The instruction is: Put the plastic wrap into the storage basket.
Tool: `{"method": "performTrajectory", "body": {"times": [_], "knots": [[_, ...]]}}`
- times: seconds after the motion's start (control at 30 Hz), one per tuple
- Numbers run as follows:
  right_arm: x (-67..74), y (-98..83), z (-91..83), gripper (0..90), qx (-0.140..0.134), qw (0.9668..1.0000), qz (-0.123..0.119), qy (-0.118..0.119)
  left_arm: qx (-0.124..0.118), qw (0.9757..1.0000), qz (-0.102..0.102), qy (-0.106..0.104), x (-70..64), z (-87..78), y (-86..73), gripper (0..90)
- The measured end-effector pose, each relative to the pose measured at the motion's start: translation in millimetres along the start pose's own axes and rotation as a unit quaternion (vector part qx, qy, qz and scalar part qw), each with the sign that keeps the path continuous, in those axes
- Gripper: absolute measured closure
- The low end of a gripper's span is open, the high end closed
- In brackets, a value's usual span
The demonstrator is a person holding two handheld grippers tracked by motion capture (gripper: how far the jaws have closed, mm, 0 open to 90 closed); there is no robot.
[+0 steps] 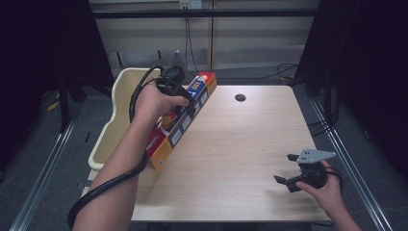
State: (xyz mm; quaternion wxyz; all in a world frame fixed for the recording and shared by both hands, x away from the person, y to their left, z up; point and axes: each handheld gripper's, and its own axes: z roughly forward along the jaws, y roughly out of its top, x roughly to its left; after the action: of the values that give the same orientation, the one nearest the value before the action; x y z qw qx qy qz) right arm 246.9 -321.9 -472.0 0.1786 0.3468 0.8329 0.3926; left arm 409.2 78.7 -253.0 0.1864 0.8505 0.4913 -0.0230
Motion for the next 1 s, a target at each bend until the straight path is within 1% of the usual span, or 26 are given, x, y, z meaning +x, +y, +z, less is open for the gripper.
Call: {"method": "performTrajectory", "body": {"times": [0.03,0.07,0.1,0.13,0.17,0.23,0.27,0.3,0.33,0.4,0.47,0.5,0.53,0.57,0.63,0.67,0.7,0.73,0.77,0.8,0.87,0.9,0.93,1.0], "knots": [[0.4,0.1,0.2,4.6,0.002,1.0000,0.002,0.003,0.000,1.0000,0.000,-0.003,1.0,-1.8,-0.1,40.5],[0.4,0.2,0.6,4.6,0.003,1.0000,0.000,-0.001,-0.002,1.0000,-0.004,-0.001,1.3,-3.4,-0.4,40.5],[0.4,0.2,0.6,4.6,0.003,1.0000,0.000,-0.001,0.002,1.0000,0.002,0.001,2.2,-5.7,-0.5,40.5],[0.4,0.2,0.7,4.6,0.003,1.0000,0.000,0.000,0.000,1.0000,0.000,0.004,2.6,-7.3,-0.7,40.5],[0.3,0.3,0.6,4.7,0.002,1.0000,0.000,0.000,0.001,1.0000,0.000,0.003,3.6,-9.3,-0.7,40.5],[0.3,0.4,0.3,4.6,0.002,1.0000,0.001,-0.001,-0.007,0.9999,-0.011,0.004,4.5,-12.3,-1.1,40.5],[0.5,0.3,0.3,4.6,0.002,1.0000,0.002,0.003,-0.006,0.9999,-0.009,0.008,5.9,-14.0,-1.3,40.5],[0.4,0.3,0.3,4.7,0.002,1.0000,0.002,0.002,-0.008,0.9998,-0.014,0.007,6.5,-15.7,-1.6,40.6],[0.4,0.3,0.2,4.6,0.003,1.0000,0.002,0.003,-0.005,0.9999,-0.014,0.007,8.0,-17.0,-1.9,40.6],[0.5,0.3,0.3,4.6,0.002,1.0000,0.002,0.003,-0.007,0.9998,-0.015,0.011,9.6,-18.8,-2.5,40.6],[0.4,0.3,0.4,4.6,0.002,1.0000,0.001,0.002,-0.009,0.9996,-0.022,0.011,10.6,-20.1,-3.2,40.6],[0.4,0.3,0.4,4.7,0.003,1.0000,0.002,0.002,-0.006,0.9997,-0.017,0.016,12.1,-21.5,-3.3,40.6],[0.2,0.3,0.3,4.6,0.003,1.0000,0.001,-0.001,-0.007,0.9996,-0.022,0.016,12.5,-22.4,-3.8,40.6],[0.3,0.2,0.3,4.6,0.003,1.0000,0.000,-0.002,-0.008,0.9995,-0.021,0.020,13.7,-23.4,-4.1,40.6],[0.5,0.2,0.3,4.6,0.003,1.0000,0.002,0.001,-0.005,0.9995,-0.024,0.021,16.1,-26.4,-4.9,40.6],[0.3,0.3,0.3,4.7,0.002,1.0000,0.001,-0.002,-0.006,0.9994,-0.022,0.024,17.2,-27.3,-5.1,40.6],[0.2,0.3,0.3,4.6,0.002,1.0000,0.001,-0.001,-0.009,0.9993,-0.031,0.020,17.5,-28.0,-5.4,40.6],[0.3,0.3,0.4,4.6,0.002,1.0000,0.001,-0.001,-0.009,0.9993,-0.028,0.024,19.2,-29.3,-5.7,40.6],[0.3,0.3,0.7,4.7,0.003,1.0000,0.000,-0.001,-0.013,0.9992,-0.030,0.024,20.0,-30.1,-6.3,40.6],[0.3,0.3,0.7,4.7,0.003,1.0000,0.000,-0.001,-0.014,0.9990,-0.035,0.025,22.1,-32.2,-7.3,40.6],[0.4,0.3,0.6,4.7,0.002,1.0000,0.000,-0.001,-0.010,0.9990,-0.032,0.028,23.9,-34.0,-7.6,40.6],[0.4,0.3,0.6,4.7,0.002,1.0000,0.000,-0.001,-0.014,0.9988,-0.037,0.029,24.2,-34.2,-8.0,40.6],[0.6,0.2,0.7,4.7,0.003,1.0000,0.000,-0.002,-0.010,0.9988,-0.037,0.030,25.5,-35.7,-8.5,40.6],[0.8,0.2,0.8,4.7,0.004,1.0000,0.002,0.001,-0.014,0.9985,-0.042,0.031,27.5,-37.1,-9.1,40.6]]}}
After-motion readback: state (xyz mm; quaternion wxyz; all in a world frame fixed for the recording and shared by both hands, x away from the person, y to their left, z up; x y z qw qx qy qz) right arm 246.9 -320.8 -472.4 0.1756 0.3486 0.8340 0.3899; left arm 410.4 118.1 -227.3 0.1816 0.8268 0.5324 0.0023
